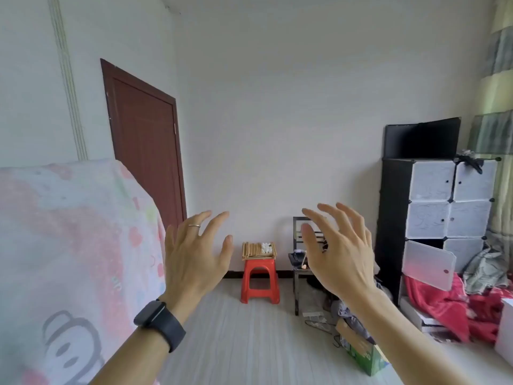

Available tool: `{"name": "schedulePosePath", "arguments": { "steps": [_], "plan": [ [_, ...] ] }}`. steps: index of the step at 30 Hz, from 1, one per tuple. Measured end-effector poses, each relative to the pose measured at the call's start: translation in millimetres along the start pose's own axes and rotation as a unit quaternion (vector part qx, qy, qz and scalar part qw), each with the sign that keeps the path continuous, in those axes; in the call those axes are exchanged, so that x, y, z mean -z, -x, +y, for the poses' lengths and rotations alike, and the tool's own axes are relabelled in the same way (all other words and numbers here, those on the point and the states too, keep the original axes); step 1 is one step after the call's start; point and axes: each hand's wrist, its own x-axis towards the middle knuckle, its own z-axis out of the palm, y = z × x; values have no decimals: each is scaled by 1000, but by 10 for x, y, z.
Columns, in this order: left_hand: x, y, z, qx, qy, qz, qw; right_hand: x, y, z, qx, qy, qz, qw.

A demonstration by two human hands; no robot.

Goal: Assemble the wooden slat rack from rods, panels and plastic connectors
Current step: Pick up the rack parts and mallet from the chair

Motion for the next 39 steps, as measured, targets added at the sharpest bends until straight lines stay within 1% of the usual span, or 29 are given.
{"name": "schedulePosePath", "arguments": {
  "steps": [1,4,6,8,13,15,17,19,24,29,33,39],
  "plan": [
    [-120,-17,-90,1,4,-10,1000,-169,9,11,-3,-9,-7,1000],
    [-658,-72,-481,6,-12,-40,999,-853,44,114,-29,12,-38,999],
    [-1055,-150,-756,11,-11,-61,998,-1355,43,199,-26,18,-50,998],
    [-1408,-299,-1009,23,-4,-72,997,-1806,-37,293,-36,19,-52,998],
    [-2232,-771,-1573,29,-5,-110,994,-2814,-330,447,-52,44,-99,993],
    [-2543,-924,-1724,48,-7,-132,990,-3152,-417,580,-70,56,-149,985],
    [-2846,-1039,-1854,53,-5,-155,987,-3484,-482,752,-87,80,-233,965],
    [-3189,-1159,-2009,49,-3,-173,984,-3824,-546,948,-93,93,-278,952],
    [-4202,-1523,-2363,38,-6,-208,977,-4696,-836,1485,-99,102,-294,945],
    [-5286,-2149,-2608,30,-19,-235,971,-5569,-1278,2156,-117,95,-304,940],
    [-6074,-2592,-2789,43,-18,-250,967,-6219,-1567,2749,-151,74,-302,938],
    [-7238,-3035,-3180,57,-18,-283,957,-7269,-1743,3533,-202,31,-336,919]
  ]
}}
